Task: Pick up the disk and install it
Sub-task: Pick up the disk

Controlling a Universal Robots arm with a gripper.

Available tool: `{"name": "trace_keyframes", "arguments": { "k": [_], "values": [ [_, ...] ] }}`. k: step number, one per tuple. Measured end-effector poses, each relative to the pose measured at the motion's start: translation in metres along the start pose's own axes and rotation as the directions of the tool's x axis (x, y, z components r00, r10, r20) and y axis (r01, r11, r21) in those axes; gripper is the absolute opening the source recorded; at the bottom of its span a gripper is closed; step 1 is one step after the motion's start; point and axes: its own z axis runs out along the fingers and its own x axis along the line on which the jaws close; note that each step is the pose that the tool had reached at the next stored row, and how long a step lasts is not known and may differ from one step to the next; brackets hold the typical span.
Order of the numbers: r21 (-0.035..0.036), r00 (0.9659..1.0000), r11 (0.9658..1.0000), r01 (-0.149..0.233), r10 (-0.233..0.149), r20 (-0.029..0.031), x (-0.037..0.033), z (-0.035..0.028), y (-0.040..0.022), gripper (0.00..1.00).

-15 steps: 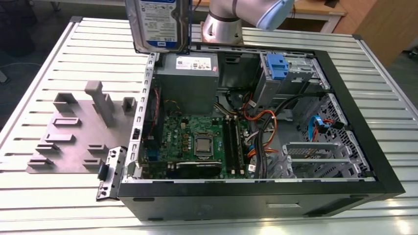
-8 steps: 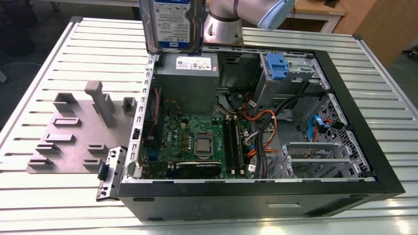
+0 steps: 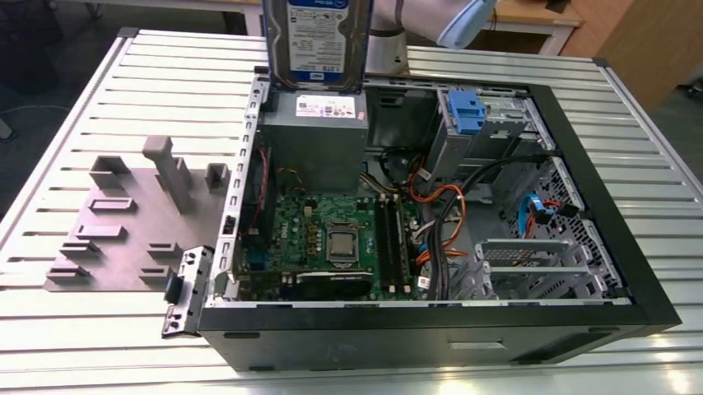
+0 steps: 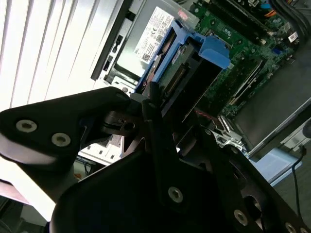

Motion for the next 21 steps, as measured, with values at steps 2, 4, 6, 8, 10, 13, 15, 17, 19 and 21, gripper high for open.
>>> {"name": "trace_keyframes", "arguments": {
  "k": [2,4,6,8,10,13,15,17,19,21],
  "values": [
    [0.0000,1.0000,1.0000,0.000,0.000,0.0000,-0.0001,-0.0001,-0.0072,0.35],
    [0.0000,1.0000,1.0000,0.000,0.000,0.0000,-0.0002,-0.0002,-0.0141,0.35],
    [0.0000,1.0000,1.0000,0.000,0.000,0.0000,-0.0003,-0.0004,-0.0207,0.35],
    [0.0001,1.0000,1.0000,0.000,0.000,0.0001,-0.0004,-0.0004,-0.0273,0.35],
    [0.0000,1.0000,1.0000,0.000,0.000,0.0000,-0.0004,-0.0006,-0.0337,0.35],
    [0.0000,1.0000,1.0000,0.000,0.000,0.0000,-0.0006,-0.0007,-0.0441,0.35],
    [0.0001,1.0000,1.0000,0.000,0.000,0.0001,-0.0007,-0.0008,-0.0508,0.35],
    [0.0000,1.0000,1.0000,0.000,0.000,0.0000,-0.0008,-0.0009,-0.0577,0.35],
    [0.0000,1.0000,1.0000,0.000,0.000,0.0000,-0.0009,-0.0011,-0.0644,0.35],
    [0.0000,1.0000,1.0000,0.000,0.000,0.0000,-0.0009,-0.0012,-0.0712,0.35]
  ]
}}
